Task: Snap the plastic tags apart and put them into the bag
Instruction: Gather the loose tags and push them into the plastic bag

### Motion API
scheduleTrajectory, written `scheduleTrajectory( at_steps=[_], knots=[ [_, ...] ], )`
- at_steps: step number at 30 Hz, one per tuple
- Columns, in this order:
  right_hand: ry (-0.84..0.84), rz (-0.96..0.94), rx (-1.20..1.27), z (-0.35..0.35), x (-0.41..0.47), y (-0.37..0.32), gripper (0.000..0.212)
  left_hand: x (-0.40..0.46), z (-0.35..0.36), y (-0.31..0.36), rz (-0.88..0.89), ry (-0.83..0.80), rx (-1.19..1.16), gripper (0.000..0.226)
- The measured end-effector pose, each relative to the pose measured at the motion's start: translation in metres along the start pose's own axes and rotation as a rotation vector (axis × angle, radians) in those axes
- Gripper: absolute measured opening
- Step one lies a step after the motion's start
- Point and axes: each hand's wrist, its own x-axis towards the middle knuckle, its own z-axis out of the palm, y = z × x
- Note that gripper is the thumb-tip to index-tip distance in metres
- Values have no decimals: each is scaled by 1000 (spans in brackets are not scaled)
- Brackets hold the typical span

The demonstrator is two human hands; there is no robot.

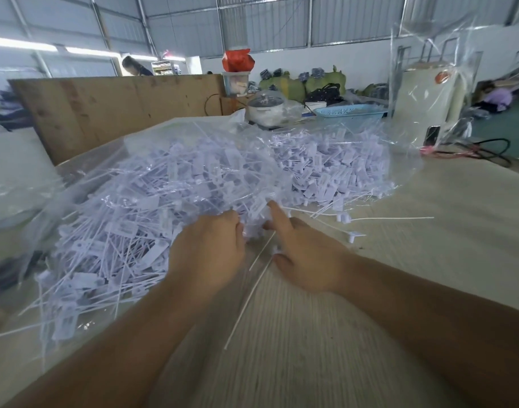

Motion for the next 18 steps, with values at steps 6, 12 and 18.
scheduleTrajectory(
  at_steps=[6,12,18],
  knots=[
    [-34,-69,-24,-1,6,6,80,-8,1,7,71,-43,61,11],
    [-28,-29,-5,-6,-2,7,90,-22,-2,39,287,-161,121,31],
    [-15,-37,99,-12,-20,8,87,-13,4,53,120,-457,242,27]
  ],
)
